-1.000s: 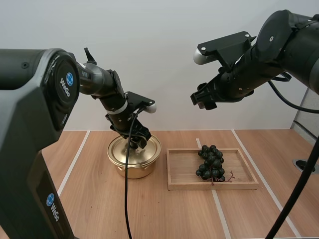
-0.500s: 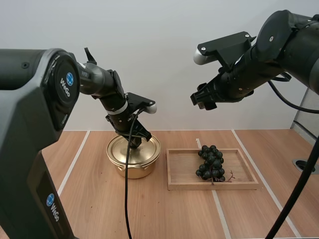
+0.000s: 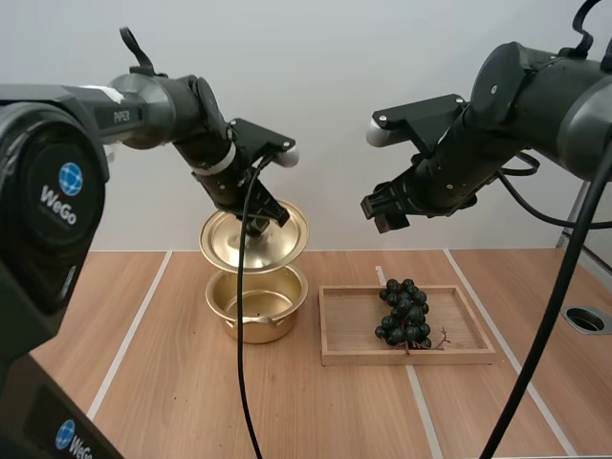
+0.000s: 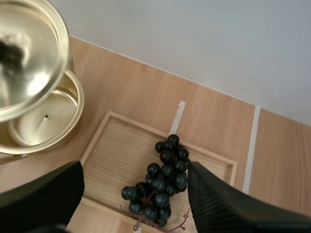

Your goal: Open the pot, put the grape inside, and close it

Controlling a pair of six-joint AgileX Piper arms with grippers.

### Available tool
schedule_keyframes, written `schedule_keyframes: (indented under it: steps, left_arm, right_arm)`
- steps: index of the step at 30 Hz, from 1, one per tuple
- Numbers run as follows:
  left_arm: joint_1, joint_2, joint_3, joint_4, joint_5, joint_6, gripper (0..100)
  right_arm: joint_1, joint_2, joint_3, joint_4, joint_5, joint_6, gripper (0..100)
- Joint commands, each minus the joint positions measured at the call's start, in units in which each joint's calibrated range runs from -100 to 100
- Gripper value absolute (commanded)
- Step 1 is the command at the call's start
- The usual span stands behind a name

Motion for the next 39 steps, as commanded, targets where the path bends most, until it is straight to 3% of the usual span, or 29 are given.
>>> schedule_keyframes:
  steps: [1, 9, 17, 39]
  left_arm:
    - [-0.19, -5.62, -2.47, -0.54, 0.17, -0.71, 0]
    - [-0.19, -16.44, -6.34, -0.54, -0.49, -0.71, 0]
    - [-0.19, -24.39, -7.13, -0.64, -1.06, -1.77, 0]
    - [-0.19, -35.42, -7.13, -3.22, 2.87, -1.84, 0]
  right_arm:
    - [0.03, 1.40, 1.13, -2.76, 0.94, 2.12, 100]
    - [0.03, 3.48, 8.52, -4.20, 0.75, 3.06, 100]
    - [0.03, 3.53, 15.14, -5.27, -7.01, 4.19, 100]
    - [0.03, 18.41, 15.61, -6.65, -14.40, 6.49, 100]
